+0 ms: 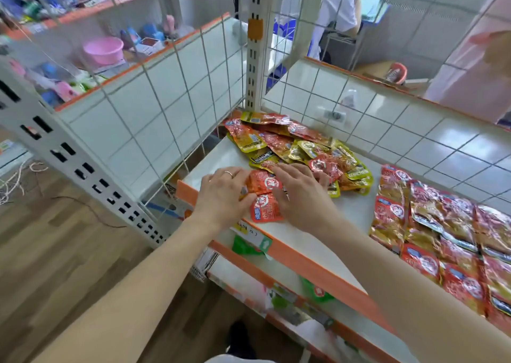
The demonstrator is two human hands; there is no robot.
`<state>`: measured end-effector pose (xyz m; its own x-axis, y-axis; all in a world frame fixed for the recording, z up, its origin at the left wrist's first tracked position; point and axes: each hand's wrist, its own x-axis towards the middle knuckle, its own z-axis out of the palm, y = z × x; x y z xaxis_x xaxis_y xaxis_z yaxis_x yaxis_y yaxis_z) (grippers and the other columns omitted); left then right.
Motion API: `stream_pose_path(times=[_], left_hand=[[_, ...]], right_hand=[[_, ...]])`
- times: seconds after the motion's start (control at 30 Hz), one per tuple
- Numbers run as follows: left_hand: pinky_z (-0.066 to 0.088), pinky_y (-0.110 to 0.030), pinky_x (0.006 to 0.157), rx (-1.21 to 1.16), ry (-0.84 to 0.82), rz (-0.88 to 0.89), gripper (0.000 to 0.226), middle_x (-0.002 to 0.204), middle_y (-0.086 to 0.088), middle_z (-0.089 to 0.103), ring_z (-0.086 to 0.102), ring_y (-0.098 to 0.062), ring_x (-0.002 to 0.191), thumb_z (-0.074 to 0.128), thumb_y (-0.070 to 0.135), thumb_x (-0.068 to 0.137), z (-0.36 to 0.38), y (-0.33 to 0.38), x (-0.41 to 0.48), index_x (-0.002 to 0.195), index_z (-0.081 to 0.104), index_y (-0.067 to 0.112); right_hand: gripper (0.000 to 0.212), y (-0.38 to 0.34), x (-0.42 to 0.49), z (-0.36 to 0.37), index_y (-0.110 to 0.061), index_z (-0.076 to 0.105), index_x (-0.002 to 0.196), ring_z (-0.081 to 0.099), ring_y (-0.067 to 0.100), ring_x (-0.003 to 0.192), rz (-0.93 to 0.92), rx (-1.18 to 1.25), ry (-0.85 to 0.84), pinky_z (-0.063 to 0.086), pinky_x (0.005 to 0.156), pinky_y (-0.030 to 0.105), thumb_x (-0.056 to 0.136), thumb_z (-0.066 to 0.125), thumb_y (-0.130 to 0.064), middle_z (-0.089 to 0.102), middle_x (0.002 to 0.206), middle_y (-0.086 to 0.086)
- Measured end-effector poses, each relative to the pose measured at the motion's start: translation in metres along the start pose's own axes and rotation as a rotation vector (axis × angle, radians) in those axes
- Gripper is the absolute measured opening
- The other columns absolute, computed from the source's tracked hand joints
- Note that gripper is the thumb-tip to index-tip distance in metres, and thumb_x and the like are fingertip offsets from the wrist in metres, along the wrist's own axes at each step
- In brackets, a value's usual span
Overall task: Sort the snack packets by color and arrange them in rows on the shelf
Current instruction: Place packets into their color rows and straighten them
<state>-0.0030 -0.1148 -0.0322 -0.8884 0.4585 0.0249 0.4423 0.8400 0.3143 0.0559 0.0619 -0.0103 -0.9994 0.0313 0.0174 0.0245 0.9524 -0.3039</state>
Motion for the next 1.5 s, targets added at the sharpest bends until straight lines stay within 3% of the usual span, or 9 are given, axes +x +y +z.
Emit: stream_pose_path(times=[0.17, 0.4, 0.5, 0.63, 0.8, 0.97, 1.13, 1.27, 1.5], left_hand=[[0.038, -0.040, 0.103, -0.023, 0.027, 0.100, 0.057, 0.129, -0.004, 0.062, 0.053, -0.024, 0.119, 0.065, 0.052, 0.090, -0.008, -0.007, 0.003, 0.139, 0.054, 0.025], [0.055, -0.026, 0.076, -0.351, 0.160, -0.009, 0.047, 0.100, 0.001, 0.070, 0.065, -0.013, 0.088, 0.062, 0.053, 0.088, -0.026, -0.024, -0.020, 0.116, 0.068, 0.016], [0.055, -0.022, 0.074, -0.751, 0.027, -0.169, 0.039, 0.091, 0.010, 0.071, 0.068, -0.007, 0.085, 0.060, 0.055, 0.089, -0.033, -0.025, -0.029, 0.106, 0.069, 0.021], [0.053, -0.047, 0.088, -1.438, -0.175, -0.419, 0.043, 0.104, -0.015, 0.074, 0.069, -0.031, 0.096, 0.055, 0.052, 0.090, -0.035, -0.021, -0.036, 0.112, 0.068, 0.017], [0.058, -0.035, 0.079, -1.739, -0.227, -0.534, 0.042, 0.111, -0.022, 0.072, 0.068, -0.032, 0.095, 0.052, 0.037, 0.094, -0.036, -0.012, -0.046, 0.122, 0.063, 0.009], [0.055, -0.040, 0.091, -1.812, -0.210, -0.586, 0.053, 0.118, -0.024, 0.070, 0.068, -0.034, 0.105, 0.057, 0.040, 0.084, -0.035, -0.009, -0.054, 0.126, 0.061, 0.009], [0.055, -0.039, 0.091, -1.759, -0.217, -0.565, 0.055, 0.118, -0.023, 0.070, 0.070, -0.032, 0.103, 0.058, 0.042, 0.082, -0.034, -0.010, -0.058, 0.126, 0.061, 0.008], [0.057, -0.035, 0.082, -1.757, -0.203, -0.539, 0.048, 0.115, -0.023, 0.071, 0.071, -0.029, 0.098, 0.056, 0.039, 0.088, -0.035, -0.011, -0.062, 0.124, 0.061, 0.008], [0.053, -0.044, 0.100, -1.682, -0.094, -0.601, 0.029, 0.113, -0.015, 0.073, 0.070, -0.030, 0.107, 0.057, 0.032, 0.099, -0.034, -0.014, -0.062, 0.117, 0.065, 0.011]], right_hand=[[0.053, -0.004, 0.030, 0.002, -0.023, 0.045, 0.144, 0.031, 0.022, 0.140, 0.013, -0.083, -0.071, 0.025, 0.107, 0.056, 0.093, 0.048, -0.008, 0.042, 0.152, -0.004], [0.025, 0.003, 0.049, 0.009, -0.018, 0.059, 0.118, 0.034, 0.025, 0.129, 0.053, -0.257, -0.058, 0.027, 0.102, 0.052, 0.095, 0.053, -0.029, 0.052, 0.131, 0.000], [0.019, 0.006, 0.054, 0.013, -0.018, 0.067, 0.108, 0.043, 0.026, 0.120, -0.002, -0.346, 0.060, 0.032, 0.098, 0.048, 0.094, 0.057, -0.025, 0.060, 0.117, 0.002], [0.003, 0.009, 0.053, 0.018, -0.009, 0.075, 0.079, 0.058, 0.031, 0.097, -0.160, -0.521, 0.171, 0.050, 0.081, 0.044, 0.077, 0.074, -0.010, 0.067, 0.091, 0.009], [0.007, 0.013, 0.048, 0.015, -0.004, 0.069, 0.071, 0.060, 0.031, 0.093, -0.251, -0.510, 0.285, 0.052, 0.076, 0.043, 0.075, 0.075, -0.007, 0.066, 0.083, 0.009], [0.019, 0.013, 0.050, 0.022, -0.007, 0.074, 0.091, 0.059, 0.030, 0.102, -0.221, -0.493, 0.234, 0.052, 0.079, 0.043, 0.084, 0.070, -0.025, 0.068, 0.104, 0.008], [0.010, 0.005, 0.064, 0.013, -0.010, 0.068, 0.068, 0.060, 0.025, 0.076, -0.322, -0.594, 0.171, 0.050, 0.060, 0.035, 0.068, 0.076, -0.005, 0.065, 0.080, 0.006], [0.012, 0.007, 0.064, 0.013, -0.007, 0.065, 0.068, 0.062, 0.028, 0.071, -0.382, -0.605, 0.209, 0.054, 0.060, 0.036, 0.068, 0.070, 0.005, 0.065, 0.075, 0.010], [0.012, -0.004, 0.019, -0.002, -0.003, 0.061, 0.090, 0.060, 0.029, 0.079, -0.120, -0.001, 0.546, 0.048, 0.071, 0.037, 0.090, 0.057, -0.014, 0.066, 0.085, 0.012]])
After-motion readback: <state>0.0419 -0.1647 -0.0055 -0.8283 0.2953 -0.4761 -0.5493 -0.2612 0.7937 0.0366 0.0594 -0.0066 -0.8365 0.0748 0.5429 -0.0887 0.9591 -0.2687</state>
